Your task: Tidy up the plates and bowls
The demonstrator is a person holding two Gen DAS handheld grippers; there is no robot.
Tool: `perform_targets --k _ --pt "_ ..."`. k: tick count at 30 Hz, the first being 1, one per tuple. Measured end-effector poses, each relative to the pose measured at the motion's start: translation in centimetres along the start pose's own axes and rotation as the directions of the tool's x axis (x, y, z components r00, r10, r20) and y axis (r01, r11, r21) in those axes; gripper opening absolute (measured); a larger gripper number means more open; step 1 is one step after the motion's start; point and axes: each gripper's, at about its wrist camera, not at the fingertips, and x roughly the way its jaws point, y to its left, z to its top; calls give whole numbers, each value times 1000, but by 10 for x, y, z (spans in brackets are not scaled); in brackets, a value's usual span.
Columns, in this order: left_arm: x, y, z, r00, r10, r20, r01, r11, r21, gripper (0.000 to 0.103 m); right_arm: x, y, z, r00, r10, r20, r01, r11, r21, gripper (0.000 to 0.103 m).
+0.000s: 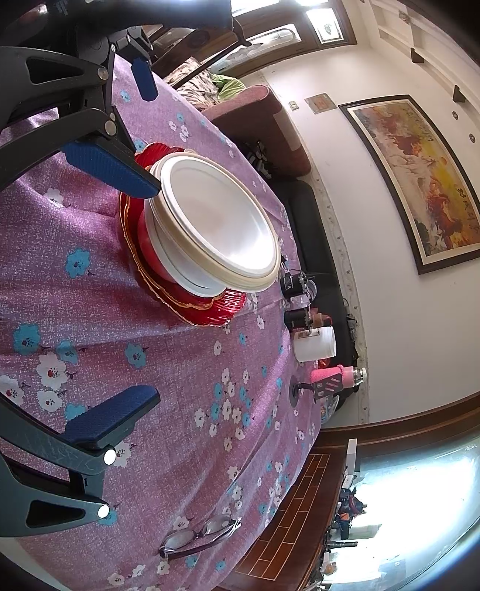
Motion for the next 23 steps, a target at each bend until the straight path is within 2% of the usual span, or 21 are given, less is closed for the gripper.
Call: perform_targets --k 14,17,23 --pt "-1 -1 0 1000 2 3 -3 1000 4 103 1 -1 0 1000 2 -5 -2 1000 4 102" --pt "-1 -2 -1 1000 -19 -4 19 1000 6 103 -1 -1 -1 1000 3 -4 -3 1000 7 102" --pt "-9 -5 -2 999 18 28 -19 1000 23 103 -2 -2 -1 1000 3 0 -3 1000 8 102"
